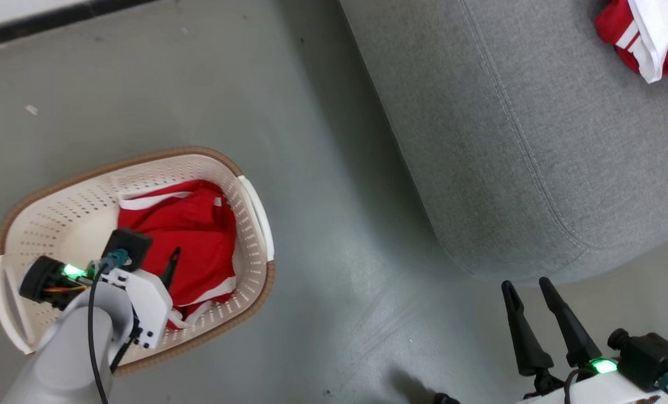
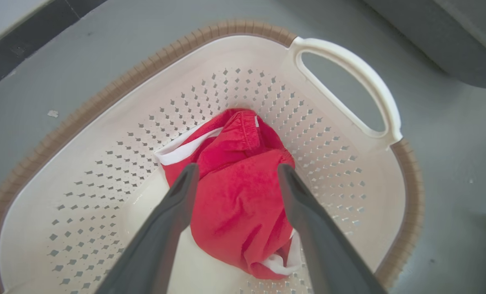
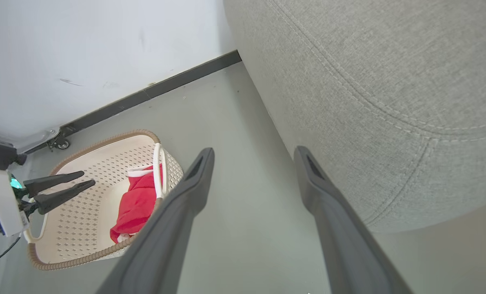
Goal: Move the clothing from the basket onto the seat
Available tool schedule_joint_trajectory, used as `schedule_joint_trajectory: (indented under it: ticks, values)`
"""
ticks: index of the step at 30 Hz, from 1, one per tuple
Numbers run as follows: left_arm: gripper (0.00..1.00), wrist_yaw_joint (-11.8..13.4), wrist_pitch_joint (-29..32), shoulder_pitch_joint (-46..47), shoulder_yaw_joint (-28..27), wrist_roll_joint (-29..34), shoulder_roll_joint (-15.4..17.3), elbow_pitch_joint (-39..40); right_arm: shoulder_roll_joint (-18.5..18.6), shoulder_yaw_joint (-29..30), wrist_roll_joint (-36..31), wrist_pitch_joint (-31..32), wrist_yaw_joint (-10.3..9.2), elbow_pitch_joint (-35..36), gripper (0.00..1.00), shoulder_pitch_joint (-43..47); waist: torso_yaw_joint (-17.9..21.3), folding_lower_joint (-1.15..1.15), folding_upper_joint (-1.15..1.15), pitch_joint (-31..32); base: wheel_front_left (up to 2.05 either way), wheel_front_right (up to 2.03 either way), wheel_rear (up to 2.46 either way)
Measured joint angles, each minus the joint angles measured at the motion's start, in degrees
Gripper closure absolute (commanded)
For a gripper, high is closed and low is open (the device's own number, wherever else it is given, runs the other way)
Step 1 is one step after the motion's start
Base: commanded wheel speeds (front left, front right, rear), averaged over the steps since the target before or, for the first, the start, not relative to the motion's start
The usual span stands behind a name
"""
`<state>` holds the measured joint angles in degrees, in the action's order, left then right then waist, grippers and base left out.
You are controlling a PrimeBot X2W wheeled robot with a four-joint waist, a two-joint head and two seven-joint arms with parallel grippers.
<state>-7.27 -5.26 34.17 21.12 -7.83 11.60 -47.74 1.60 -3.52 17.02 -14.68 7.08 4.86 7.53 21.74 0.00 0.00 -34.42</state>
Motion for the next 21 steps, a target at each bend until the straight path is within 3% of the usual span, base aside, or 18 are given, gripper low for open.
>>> schedule_joint_trajectory:
  ticks: [10,21]
  values:
    - [0.00,0.00,3.46,5.52,2.55,3.88,3.42,-3.48,0.00,-2.46,2.26,0.00,0.00,-0.45,0.00,-3.47,2.98,0.00,0.00,-5.52,0.00,0.00,0.00]
    - [0.00,-0.01,8.31,8.34,6.83,5.34,3.30,-7.46,0.01,-3.89,5.63,0.00,0.00,-1.55,0.00,-7.43,5.88,0.00,0.00,-10.56,0.00,0.00,0.00]
